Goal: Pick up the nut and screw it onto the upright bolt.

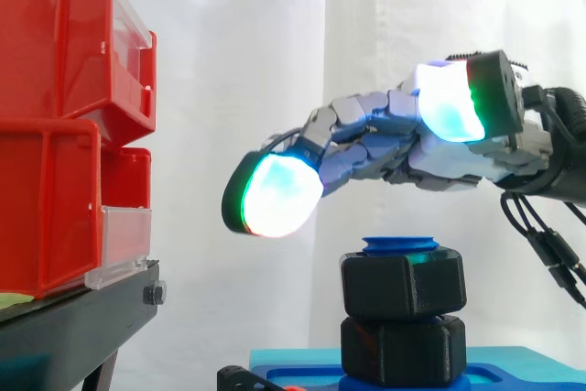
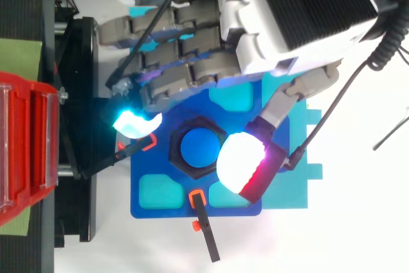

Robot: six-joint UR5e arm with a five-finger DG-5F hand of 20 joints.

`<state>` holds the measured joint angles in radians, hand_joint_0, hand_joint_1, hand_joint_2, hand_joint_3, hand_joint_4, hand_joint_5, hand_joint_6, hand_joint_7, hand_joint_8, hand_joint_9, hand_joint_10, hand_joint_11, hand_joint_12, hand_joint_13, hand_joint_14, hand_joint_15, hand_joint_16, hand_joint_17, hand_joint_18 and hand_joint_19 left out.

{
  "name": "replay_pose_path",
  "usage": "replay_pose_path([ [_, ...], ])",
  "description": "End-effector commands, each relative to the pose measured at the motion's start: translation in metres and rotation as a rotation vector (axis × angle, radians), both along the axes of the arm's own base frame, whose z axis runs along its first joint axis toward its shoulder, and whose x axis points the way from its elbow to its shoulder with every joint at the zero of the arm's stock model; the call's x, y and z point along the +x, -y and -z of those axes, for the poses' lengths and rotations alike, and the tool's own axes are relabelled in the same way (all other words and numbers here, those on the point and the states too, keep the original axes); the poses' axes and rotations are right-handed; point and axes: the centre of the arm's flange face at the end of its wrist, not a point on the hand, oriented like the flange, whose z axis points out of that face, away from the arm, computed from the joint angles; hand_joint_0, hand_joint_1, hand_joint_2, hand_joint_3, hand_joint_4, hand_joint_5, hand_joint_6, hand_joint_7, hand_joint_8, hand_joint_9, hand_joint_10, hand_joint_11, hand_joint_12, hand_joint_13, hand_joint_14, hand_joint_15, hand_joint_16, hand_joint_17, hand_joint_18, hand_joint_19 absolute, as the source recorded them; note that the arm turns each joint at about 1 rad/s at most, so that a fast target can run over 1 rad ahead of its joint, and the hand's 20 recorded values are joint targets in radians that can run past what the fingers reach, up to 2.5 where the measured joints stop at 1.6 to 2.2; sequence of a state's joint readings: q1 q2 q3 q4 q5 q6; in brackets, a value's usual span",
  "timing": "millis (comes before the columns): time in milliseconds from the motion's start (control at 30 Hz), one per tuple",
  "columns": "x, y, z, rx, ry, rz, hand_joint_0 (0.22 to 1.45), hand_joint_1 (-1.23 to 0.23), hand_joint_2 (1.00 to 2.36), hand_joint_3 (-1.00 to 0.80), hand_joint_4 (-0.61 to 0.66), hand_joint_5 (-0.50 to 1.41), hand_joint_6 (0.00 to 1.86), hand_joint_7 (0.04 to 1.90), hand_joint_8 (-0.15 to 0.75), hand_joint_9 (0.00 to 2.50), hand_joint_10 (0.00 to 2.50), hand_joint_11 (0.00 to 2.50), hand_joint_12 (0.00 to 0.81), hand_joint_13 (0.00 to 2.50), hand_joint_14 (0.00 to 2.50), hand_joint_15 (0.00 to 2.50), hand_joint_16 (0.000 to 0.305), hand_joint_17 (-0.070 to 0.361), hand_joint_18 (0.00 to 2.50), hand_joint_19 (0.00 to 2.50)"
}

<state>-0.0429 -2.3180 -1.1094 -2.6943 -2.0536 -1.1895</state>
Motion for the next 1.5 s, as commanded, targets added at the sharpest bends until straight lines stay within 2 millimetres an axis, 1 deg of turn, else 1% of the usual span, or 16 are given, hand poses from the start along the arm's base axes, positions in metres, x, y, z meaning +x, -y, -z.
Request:
replay_pose_path([
  [0, -0.003, -0.006, 0.010, 0.002, -0.018, 0.003, 0.47, -0.06, 1.00, -0.50, 0.19, -0.18, 0.50, 0.61, 0.211, 0.36, 0.00, 0.00, 0.315, 0.00, 0.00, 0.00, 0.042, 0.094, 0.00, 0.00],
  [33, -0.005, -0.006, 0.016, 0.001, -0.033, 0.003, 0.47, -0.05, 1.00, -0.50, 0.20, -0.18, 0.50, 0.62, 0.212, 0.36, 0.00, 0.00, 0.315, 0.00, 0.00, 0.00, 0.042, 0.094, 0.00, 0.00],
  [67, -0.005, -0.006, 0.016, 0.001, -0.033, 0.003, 0.47, -0.05, 1.00, -0.50, 0.20, -0.18, 0.50, 0.63, 0.212, 0.36, 0.00, 0.00, 0.315, 0.00, 0.00, 0.00, 0.041, 0.093, 0.00, 0.00],
  [100, -0.009, -0.010, 0.025, 0.001, -0.047, -0.002, 0.47, -0.05, 1.00, -0.50, 0.20, -0.18, 0.50, 0.64, 0.212, 0.36, 0.00, 0.00, 0.314, 0.00, 0.00, 0.00, 0.041, 0.093, 0.00, 0.00],
  [233, -0.011, -0.011, 0.031, 0.003, -0.057, -0.003, 0.47, -0.05, 1.00, -0.50, 0.21, -0.17, 0.50, 0.69, 0.220, 0.38, 0.00, 0.00, 0.312, 0.01, 0.00, 0.00, 0.041, 0.091, 0.00, 0.00],
  [367, -0.012, -0.009, 0.032, 0.002, -0.061, -0.005, 0.48, -0.05, 1.00, -0.50, 0.22, -0.16, 0.50, 0.77, 0.231, 0.39, 0.00, 0.00, 0.311, 0.02, 0.00, 0.00, 0.040, 0.090, 0.00, 0.00],
  [533, -0.012, -0.006, 0.031, 0.005, -0.055, -0.004, 0.49, -0.08, 1.00, -0.50, 0.25, -0.13, 0.50, 0.94, 0.247, 0.47, 0.00, 0.00, 0.303, 0.06, 0.00, 0.00, 0.038, 0.085, 0.00, 0.00],
  [633, -0.011, -0.009, 0.031, 0.005, -0.053, -0.007, 0.49, -0.08, 1.00, -0.50, 0.25, -0.12, 0.50, 1.03, 0.254, 0.49, 0.00, 0.00, 0.302, 0.08, 0.00, 0.00, 0.037, 0.083, 0.00, 0.00],
  [833, -0.011, -0.005, 0.028, 0.004, -0.044, -0.004, 0.50, -0.10, 1.00, -0.50, 0.23, -0.09, 0.50, 1.17, 0.264, 0.54, 0.00, 0.00, 0.293, 0.12, 0.00, 0.00, 0.035, 0.079, 0.00, 0.00],
  [1033, -0.011, 0.000, 0.025, 0.001, -0.038, -0.008, 0.50, -0.12, 1.00, -0.50, 0.22, -0.07, 0.50, 1.37, 0.269, 0.59, 0.00, 0.00, 0.285, 0.16, 0.00, 0.00, 0.032, 0.073, 0.00, 0.00],
  [1133, -0.010, 0.003, 0.022, 0.000, -0.030, -0.008, 0.51, -0.15, 1.00, -0.50, 0.22, -0.05, 0.50, 1.41, 0.277, 0.65, 0.00, 0.00, 0.276, 0.20, 0.00, 0.00, 0.031, 0.069, 0.00, 0.00],
  [1367, -0.011, 0.013, 0.016, -0.005, -0.017, -0.009, 0.51, -0.19, 1.00, -0.50, 0.22, -0.02, 0.54, 1.37, 0.288, 0.76, 0.00, 0.00, 0.266, 0.28, 0.00, 0.00, 0.027, 0.061, 0.00, 0.00],
  [1467, -0.010, 0.013, 0.017, -0.004, -0.017, -0.008, 0.51, -0.20, 1.00, -0.50, 0.21, -0.01, 0.55, 1.36, 0.280, 0.79, 0.00, 0.00, 0.258, 0.30, 0.00, 0.00, 0.026, 0.059, 0.00, 0.00],
])
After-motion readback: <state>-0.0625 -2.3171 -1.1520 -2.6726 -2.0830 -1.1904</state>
